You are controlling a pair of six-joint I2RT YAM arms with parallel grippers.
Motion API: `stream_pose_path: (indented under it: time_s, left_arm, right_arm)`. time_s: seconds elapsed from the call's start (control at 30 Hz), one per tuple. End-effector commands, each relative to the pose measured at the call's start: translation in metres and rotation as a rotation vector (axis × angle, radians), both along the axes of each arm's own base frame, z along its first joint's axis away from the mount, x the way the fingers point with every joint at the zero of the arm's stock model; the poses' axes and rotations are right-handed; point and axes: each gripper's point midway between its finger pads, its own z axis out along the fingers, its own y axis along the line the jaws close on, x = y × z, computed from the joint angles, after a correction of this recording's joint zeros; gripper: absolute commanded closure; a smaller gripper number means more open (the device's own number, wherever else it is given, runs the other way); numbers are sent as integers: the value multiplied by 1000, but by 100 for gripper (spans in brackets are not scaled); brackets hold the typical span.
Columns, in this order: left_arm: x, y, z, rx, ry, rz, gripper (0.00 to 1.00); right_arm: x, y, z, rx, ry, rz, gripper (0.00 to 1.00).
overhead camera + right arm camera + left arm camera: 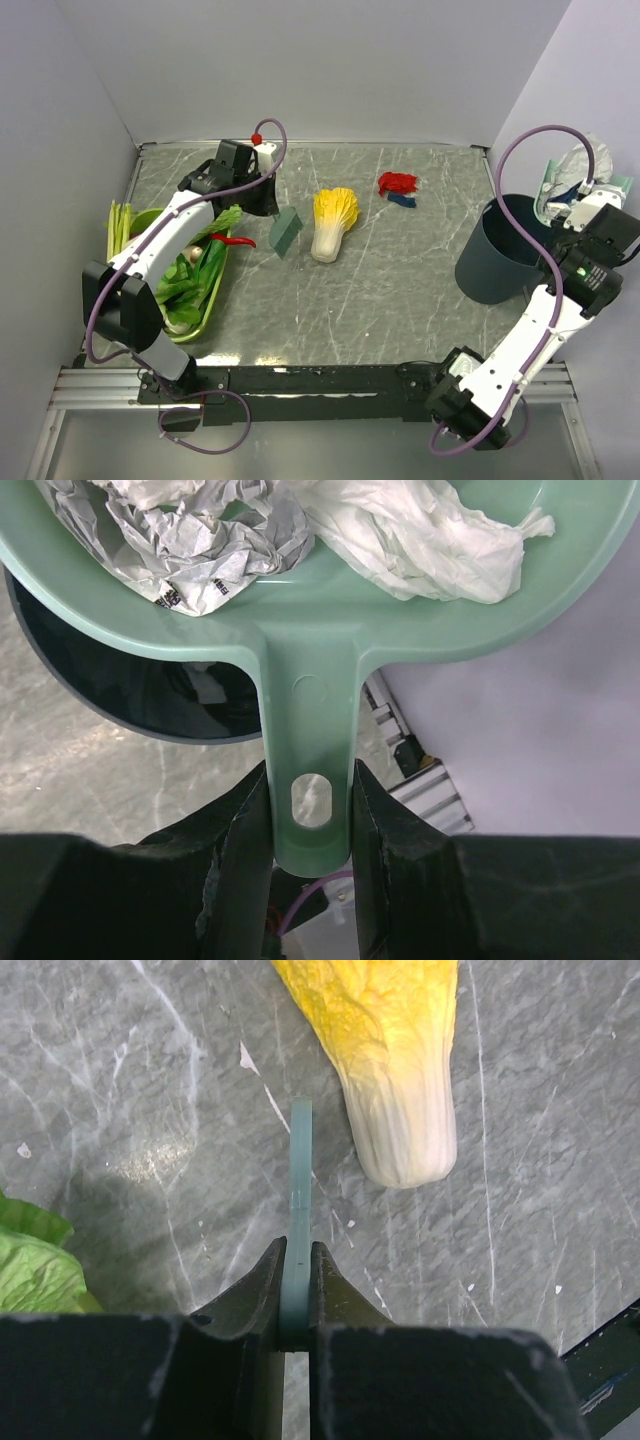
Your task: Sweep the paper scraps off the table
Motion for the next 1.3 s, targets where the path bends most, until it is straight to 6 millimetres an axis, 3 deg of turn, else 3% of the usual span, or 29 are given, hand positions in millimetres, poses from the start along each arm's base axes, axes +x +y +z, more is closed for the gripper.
stream_pose_path:
  time_s: [0.0,0.23,0.43,0.6,0.8,1.27]
  left_arm:
    - [4,3,16,1,-35,4,99]
    - [6,2,17,5,-35,4,99]
    - [3,1,16,-10,-26,5,99]
    - [1,1,17,-15,-26,6,99]
    - [-4,3,21,-19,-31,5,99]
    - [-6,2,26,1,-44,-10,99]
  right_arm:
    - [4,-9,14,-97,-15,46,100]
    - [-2,-21,15,-143,96,72,100]
    - [-13,-22,-9,-116,250,135,100]
    - [-20,-23,-14,-153,358,236,100]
    - [-27,-33,5,-189,480,298,100]
    - [-34,-48,22,-329,707,419,100]
